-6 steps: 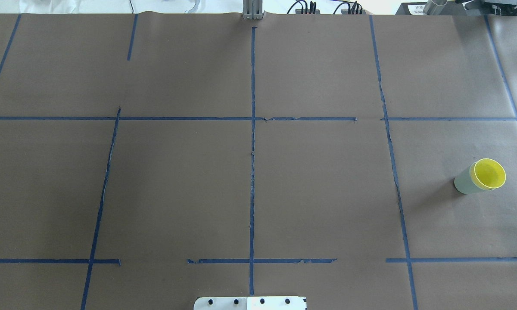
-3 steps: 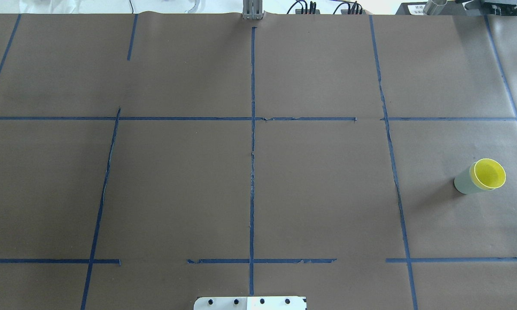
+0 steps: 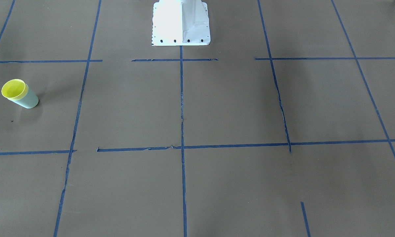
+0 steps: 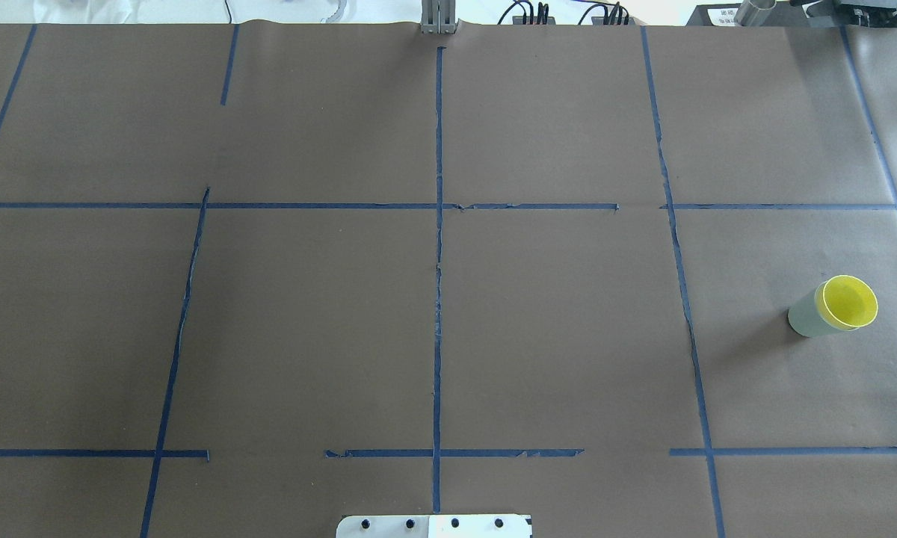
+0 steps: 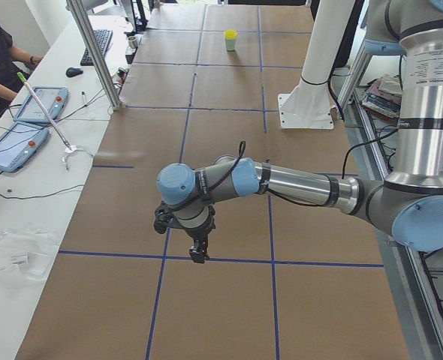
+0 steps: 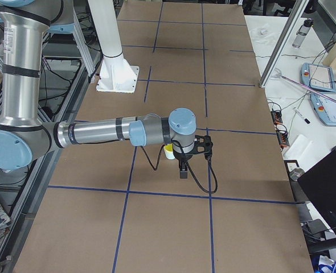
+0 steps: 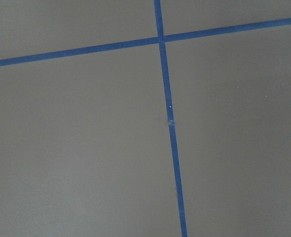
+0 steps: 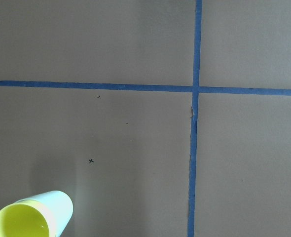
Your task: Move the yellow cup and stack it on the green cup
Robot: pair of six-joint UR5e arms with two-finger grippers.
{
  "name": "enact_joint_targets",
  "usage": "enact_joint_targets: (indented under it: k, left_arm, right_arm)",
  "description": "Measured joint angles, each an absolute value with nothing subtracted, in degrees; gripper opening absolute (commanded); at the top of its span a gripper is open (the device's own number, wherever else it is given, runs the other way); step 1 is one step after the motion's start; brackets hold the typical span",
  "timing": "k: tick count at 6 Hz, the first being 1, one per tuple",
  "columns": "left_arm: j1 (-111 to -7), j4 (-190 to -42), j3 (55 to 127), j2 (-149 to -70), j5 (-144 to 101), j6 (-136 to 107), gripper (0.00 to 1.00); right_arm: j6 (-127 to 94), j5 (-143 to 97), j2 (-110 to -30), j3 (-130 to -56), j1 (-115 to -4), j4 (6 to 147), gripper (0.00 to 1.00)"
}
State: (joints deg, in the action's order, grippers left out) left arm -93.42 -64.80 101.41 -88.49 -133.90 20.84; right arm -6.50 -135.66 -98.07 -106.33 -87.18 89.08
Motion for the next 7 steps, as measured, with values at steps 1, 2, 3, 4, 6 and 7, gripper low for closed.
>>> enact_joint_targets:
  k: [1,2,3,4,6,7]
  left_arm:
    - [-93.36,-65.72,101.48,-87.96,-133.96,20.70,1.00]
    - [-93.23,-67.09,100.83,-87.78,-133.93,20.55,1.00]
    - [-93.15,-68.50,99.93,-87.71,-133.96,20.47,1.00]
    - [-93.07,-70.41,98.69,-87.64,-134.06,19.46,1.00]
    - [-93.00,-76.54,95.39,-87.52,-134.25,14.87,1.00]
    - [-92.99,-78.30,93.66,-87.45,-134.81,13.86,1.00]
  right_arm:
    - [-6.47,-135.77,-98.08,-106.37,-87.18,89.21,1.00]
    - [-6.46,-135.99,-98.07,-106.41,-87.18,89.46,1.00]
    - [-6.32,-136.15,-98.05,-106.23,-87.05,89.68,1.00]
    - [-6.13,-136.34,-98.06,-106.02,-86.60,89.81,1.00]
    - [-5.94,-137.85,-98.81,-105.86,-85.27,89.81,1.00]
    - [-5.88,-137.87,-99.04,-105.79,-84.91,89.76,1.00]
